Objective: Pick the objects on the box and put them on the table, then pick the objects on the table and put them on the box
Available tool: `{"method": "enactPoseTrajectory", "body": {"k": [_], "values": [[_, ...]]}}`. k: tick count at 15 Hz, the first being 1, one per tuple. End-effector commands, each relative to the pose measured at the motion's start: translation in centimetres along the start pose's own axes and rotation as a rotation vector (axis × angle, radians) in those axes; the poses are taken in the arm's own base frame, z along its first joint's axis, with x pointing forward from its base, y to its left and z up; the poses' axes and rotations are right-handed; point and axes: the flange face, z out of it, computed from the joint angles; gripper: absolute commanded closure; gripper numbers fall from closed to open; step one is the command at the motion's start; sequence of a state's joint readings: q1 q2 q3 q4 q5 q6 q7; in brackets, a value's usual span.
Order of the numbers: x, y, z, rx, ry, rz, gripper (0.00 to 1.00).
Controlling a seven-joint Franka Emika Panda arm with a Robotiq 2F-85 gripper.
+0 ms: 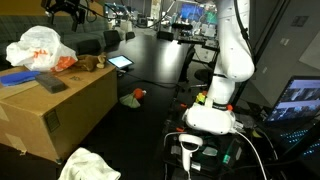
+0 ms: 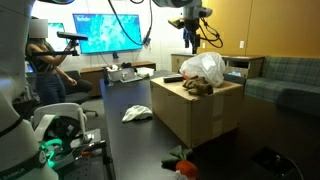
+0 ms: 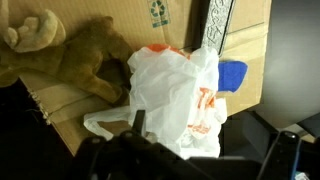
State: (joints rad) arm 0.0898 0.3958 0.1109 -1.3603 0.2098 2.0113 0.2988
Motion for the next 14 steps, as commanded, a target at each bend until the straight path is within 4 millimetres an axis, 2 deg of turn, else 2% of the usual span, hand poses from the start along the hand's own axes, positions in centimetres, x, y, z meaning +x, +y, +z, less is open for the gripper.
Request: {"method": "enactPoseTrajectory", "body": {"k": [1, 5, 9, 14], "values": [[-2.9, -1.5, 0.2, -0.056, -0.01, -0.035, 0.0], [-5.7, -4.7, 3.5, -0.096, -0.042, -0.086, 0.0], [-8.2, -9.0, 6.6, -0.131, -0.062, -0.165, 0.0], [-10.9, -14.4, 8.7, -0.169, -0.056, -0.299, 0.0]]}}
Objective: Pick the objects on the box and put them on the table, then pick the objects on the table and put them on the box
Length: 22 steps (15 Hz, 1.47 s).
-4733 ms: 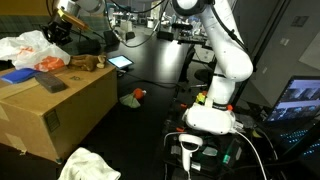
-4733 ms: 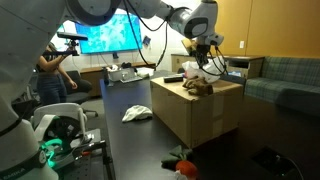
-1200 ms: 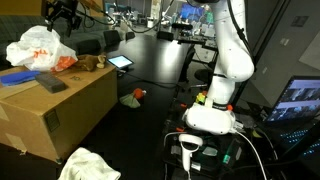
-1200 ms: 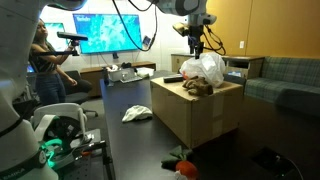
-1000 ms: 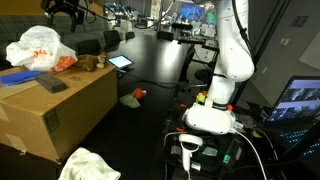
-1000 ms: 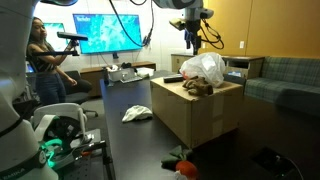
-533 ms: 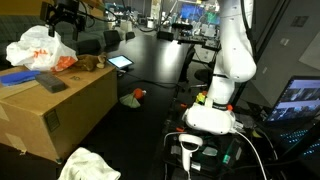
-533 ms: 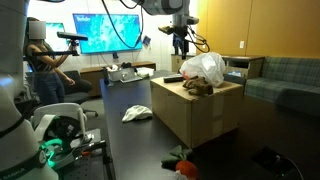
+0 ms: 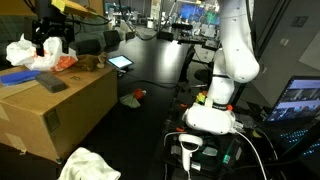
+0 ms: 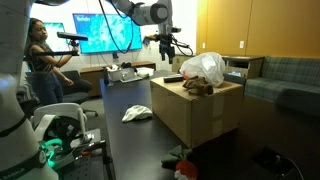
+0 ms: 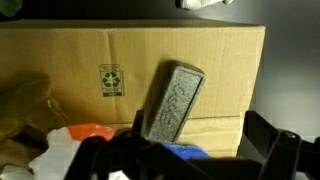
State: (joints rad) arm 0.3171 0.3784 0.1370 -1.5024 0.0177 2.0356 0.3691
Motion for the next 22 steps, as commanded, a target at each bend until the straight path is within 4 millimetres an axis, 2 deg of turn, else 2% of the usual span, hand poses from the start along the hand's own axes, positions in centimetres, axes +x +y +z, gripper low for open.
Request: {"method": "enactPoseTrajectory", "body": {"k": [1, 5, 17, 22], "values": [[-0.2, -3.6, 0.2, -0.021, 0.041, -0.073, 0.0], [0.4, -6.6, 1.1, 0.019, 0.037, -0.1, 0.0], [4.5, -7.0, 3.5, 0.088, 0.126, -0.128, 0.0], [4.7, -9.6, 4.5, 0.102, 0.14, -0.141, 0.0]]}}
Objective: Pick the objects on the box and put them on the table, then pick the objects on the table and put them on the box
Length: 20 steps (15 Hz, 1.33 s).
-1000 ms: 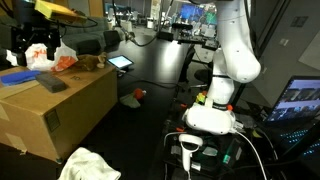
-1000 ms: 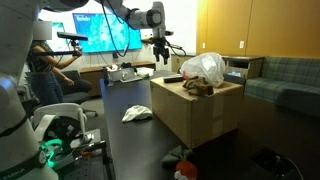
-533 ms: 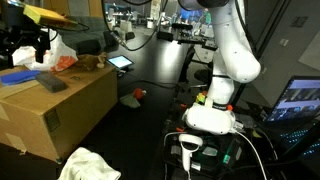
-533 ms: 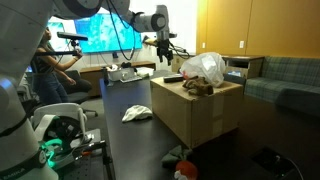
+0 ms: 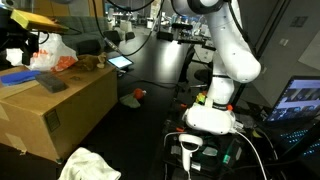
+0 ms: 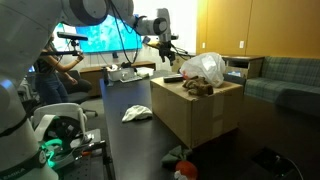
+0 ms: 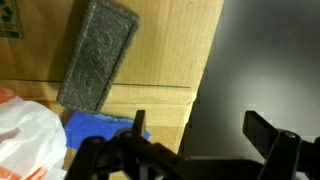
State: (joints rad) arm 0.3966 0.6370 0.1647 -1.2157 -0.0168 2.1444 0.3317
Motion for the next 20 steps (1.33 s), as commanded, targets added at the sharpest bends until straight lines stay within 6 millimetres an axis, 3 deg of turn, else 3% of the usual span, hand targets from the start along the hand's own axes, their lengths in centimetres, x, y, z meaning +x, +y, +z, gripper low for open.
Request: {"method": "enactPoseTrajectory", "body": {"k": [1, 6, 15, 20], "values": [[1.2, -2.0, 0.8, 0.021, 0.03, -0.017, 0.0], [2.1, -1.4, 2.7, 0.034, 0.02, -0.014, 0.0], [4.6, 5.2, 4.6, 0.018, 0.031, 0.068, 0.0], [5.1, 7.6, 5.8, 0.013, 0.016, 0.093, 0.0]]}}
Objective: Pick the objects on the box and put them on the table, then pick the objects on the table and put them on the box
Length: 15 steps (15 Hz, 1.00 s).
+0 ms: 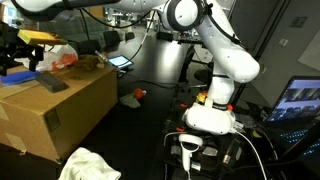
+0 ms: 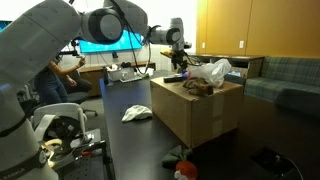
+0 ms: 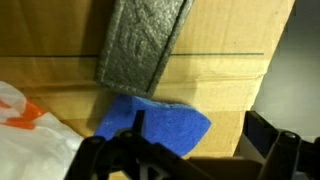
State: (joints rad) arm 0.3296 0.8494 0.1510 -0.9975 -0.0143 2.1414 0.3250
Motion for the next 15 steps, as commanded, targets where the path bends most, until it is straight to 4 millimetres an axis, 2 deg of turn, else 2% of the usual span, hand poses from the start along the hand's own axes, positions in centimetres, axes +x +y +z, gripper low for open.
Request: {"method": "enactPoseTrajectory", "body": {"k": [1, 13, 15], "values": [[1.0, 0.9, 0.5, 0.017, -0.003, 0.003, 0.0], [1.1, 2.2, 2.4, -0.026, -0.03, 0.02, 0.0], [1.0, 1.8, 3.1, -0.049, -0.036, 0.016, 0.0]]}}
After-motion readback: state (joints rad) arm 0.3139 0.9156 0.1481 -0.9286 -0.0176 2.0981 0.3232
